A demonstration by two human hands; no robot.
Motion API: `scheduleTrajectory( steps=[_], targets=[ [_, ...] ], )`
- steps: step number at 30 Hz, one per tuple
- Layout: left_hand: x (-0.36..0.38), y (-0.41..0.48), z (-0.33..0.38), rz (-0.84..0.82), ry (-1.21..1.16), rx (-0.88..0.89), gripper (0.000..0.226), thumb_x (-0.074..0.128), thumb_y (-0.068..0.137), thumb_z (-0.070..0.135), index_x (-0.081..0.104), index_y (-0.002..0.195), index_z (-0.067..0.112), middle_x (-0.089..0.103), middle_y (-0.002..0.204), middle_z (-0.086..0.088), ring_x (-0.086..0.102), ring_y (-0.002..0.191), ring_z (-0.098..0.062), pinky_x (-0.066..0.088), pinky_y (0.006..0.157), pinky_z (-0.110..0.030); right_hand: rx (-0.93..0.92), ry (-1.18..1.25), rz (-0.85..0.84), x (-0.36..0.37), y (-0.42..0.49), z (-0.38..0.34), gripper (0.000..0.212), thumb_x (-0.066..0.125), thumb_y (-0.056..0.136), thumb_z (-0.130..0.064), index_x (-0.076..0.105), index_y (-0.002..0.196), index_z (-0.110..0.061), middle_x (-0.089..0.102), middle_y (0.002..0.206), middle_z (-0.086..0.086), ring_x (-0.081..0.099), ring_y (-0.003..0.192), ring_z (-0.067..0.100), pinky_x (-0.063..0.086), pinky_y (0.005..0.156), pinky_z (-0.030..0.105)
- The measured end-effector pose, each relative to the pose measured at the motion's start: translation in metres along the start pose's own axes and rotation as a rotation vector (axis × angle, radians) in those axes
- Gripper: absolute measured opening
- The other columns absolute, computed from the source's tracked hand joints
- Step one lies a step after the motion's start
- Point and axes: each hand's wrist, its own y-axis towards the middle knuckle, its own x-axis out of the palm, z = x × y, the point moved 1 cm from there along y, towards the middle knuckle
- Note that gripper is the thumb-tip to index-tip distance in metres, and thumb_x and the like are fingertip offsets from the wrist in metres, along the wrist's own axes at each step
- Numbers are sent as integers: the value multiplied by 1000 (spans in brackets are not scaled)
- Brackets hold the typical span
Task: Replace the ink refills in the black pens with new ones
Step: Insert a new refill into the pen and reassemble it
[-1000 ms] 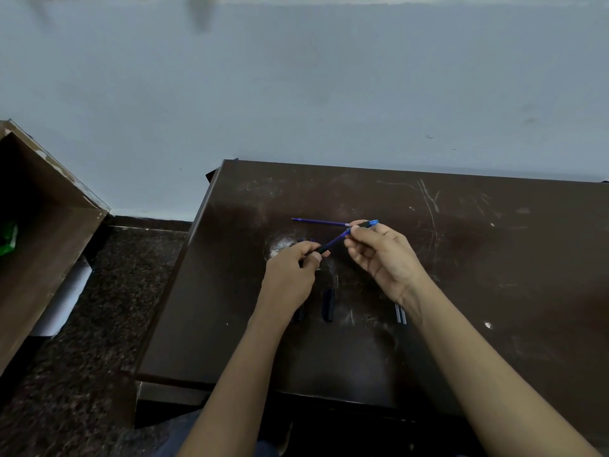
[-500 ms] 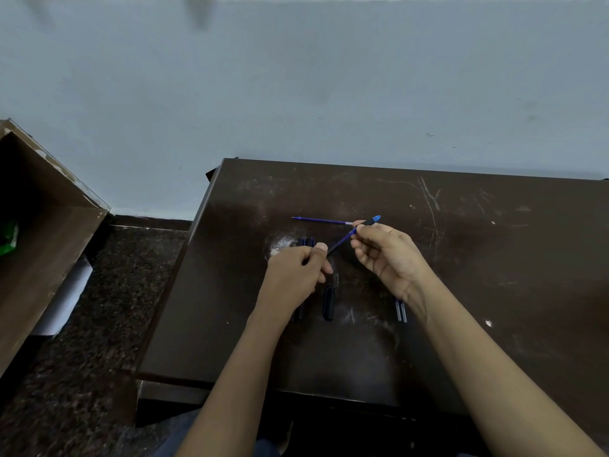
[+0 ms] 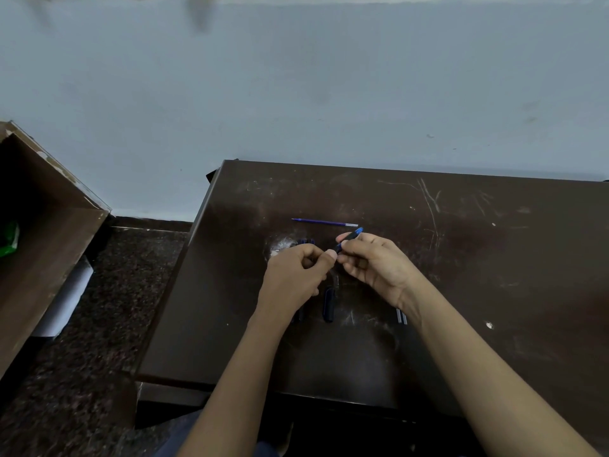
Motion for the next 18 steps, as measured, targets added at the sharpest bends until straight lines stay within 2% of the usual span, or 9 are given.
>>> scheduleTrajectory(
  steps=[3, 4, 7, 11, 14, 18],
  targets=[
    [0, 0, -1, 51, 27, 20, 33, 54, 92, 44, 71, 82, 18, 71, 77, -5, 61, 66, -10, 41, 55, -10, 3, 5, -7, 2, 0, 1, 8, 60, 88, -5, 67, 90, -8, 63, 69, 1, 61, 67, 8, 52, 65, 18],
    [0, 0, 0, 64, 14, 8, 36, 50, 94, 42, 72, 82, 16, 71, 78, -6, 61, 68, -13, 40, 55, -8, 1, 6, -5, 1, 0, 1, 7, 61, 88, -5, 67, 90, -7, 63, 69, 1, 61, 67, 8, 52, 64, 17],
    [-1, 0, 1, 51, -27, -26, 39, 44, 99, 35, 73, 81, 16, 69, 75, 1, 56, 66, -4, 38, 57, 0, -6, -3, -13, 0, 1, 2, 9, 62, 87, -5, 69, 93, -8, 64, 67, -1, 61, 68, 8, 51, 66, 18],
    [-2, 1, -2, 61, 29, 41, 22, 53, 95, 28, 70, 85, 21, 70, 81, -3, 60, 72, -11, 41, 58, -6, -5, -13, -33, -1, 2, 3, 23, 63, 86, -3, 64, 107, 7, 68, 67, -6, 61, 71, 10, 52, 64, 18],
    [-2, 1, -4, 60, 37, 59, 13, 58, 92, 30, 69, 91, 22, 66, 79, -1, 55, 69, -3, 41, 56, -6, -16, -10, -37, -2, 2, 2, 32, 62, 86, -1, 58, 113, 14, 69, 69, -10, 61, 70, 9, 52, 63, 17],
    [0, 3, -4, 39, 51, 30, 38, 45, 98, 37, 72, 94, 11, 70, 88, -1, 54, 69, 0, 39, 59, -2, -25, 5, -37, -2, 2, 3, 28, 63, 86, -2, 62, 111, 11, 67, 70, -7, 59, 72, 9, 51, 64, 16]
  ],
)
